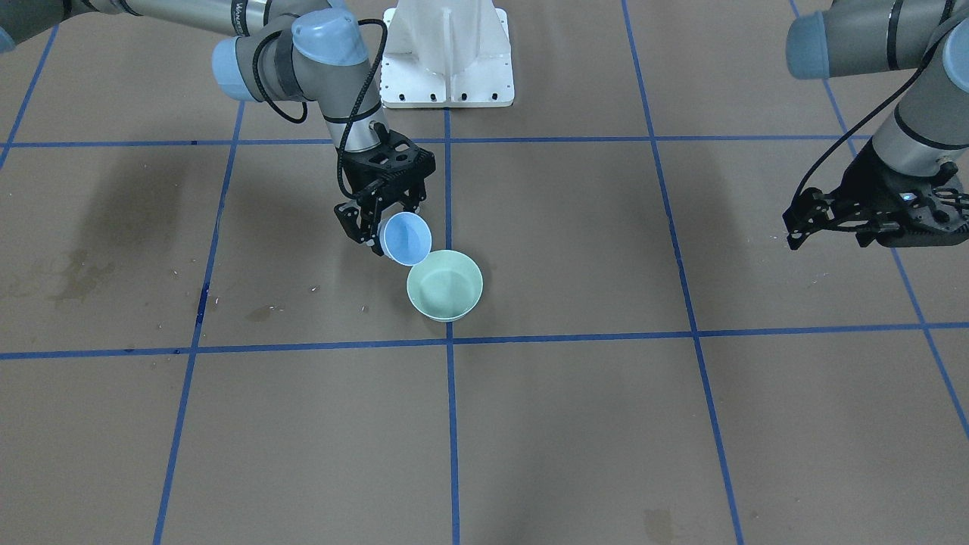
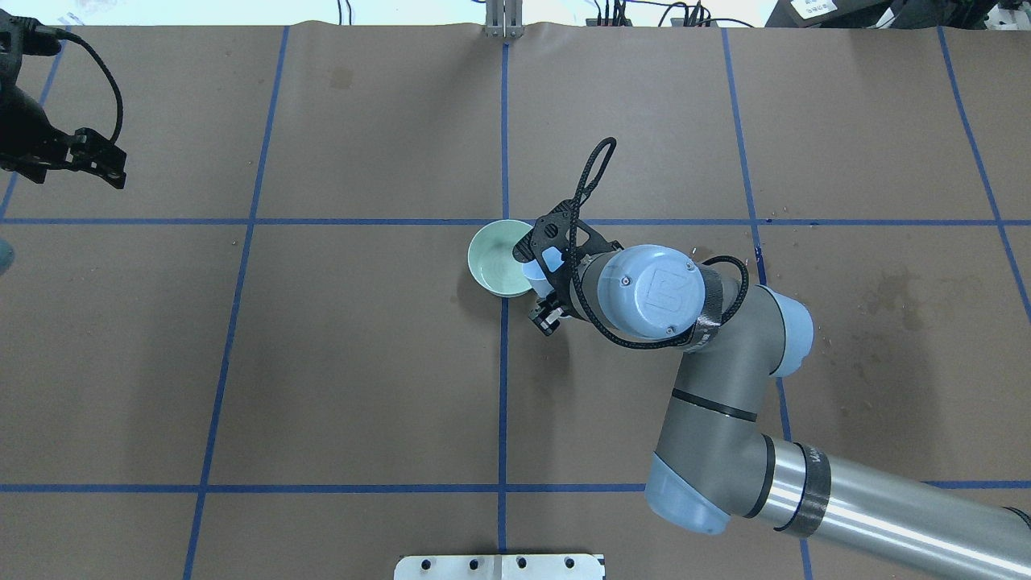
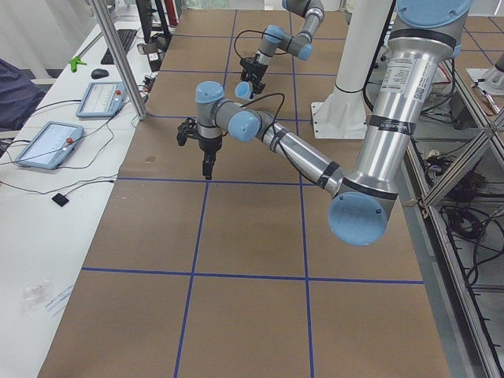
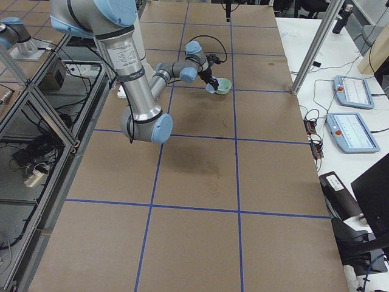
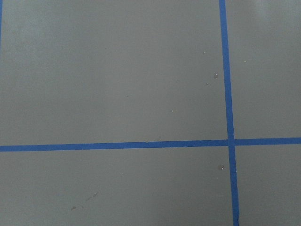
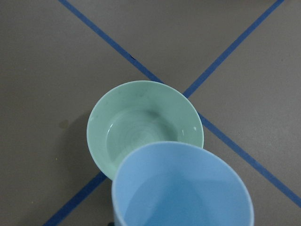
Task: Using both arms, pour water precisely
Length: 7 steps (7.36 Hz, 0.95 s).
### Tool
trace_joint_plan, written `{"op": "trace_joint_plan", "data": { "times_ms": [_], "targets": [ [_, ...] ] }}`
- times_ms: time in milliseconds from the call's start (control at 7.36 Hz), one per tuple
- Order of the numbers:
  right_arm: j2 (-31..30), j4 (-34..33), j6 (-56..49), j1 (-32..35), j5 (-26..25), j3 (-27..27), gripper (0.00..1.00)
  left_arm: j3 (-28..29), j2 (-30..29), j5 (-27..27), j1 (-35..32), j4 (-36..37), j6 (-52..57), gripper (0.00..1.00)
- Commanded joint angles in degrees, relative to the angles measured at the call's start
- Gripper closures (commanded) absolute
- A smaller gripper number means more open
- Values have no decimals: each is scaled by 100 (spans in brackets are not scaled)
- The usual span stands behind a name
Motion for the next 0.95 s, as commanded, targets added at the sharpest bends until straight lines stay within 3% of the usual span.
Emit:
{"op": "trace_joint_plan", "data": {
  "times_ms": [0,815],
  "targets": [
    [339,-537,-130,162,539,-143,100,0,28,-5,0,-1,0,0],
    [1228,-1664,-666,348,1077,-872,100,0,46,-5,-9,-10,0,0]
  ]
}}
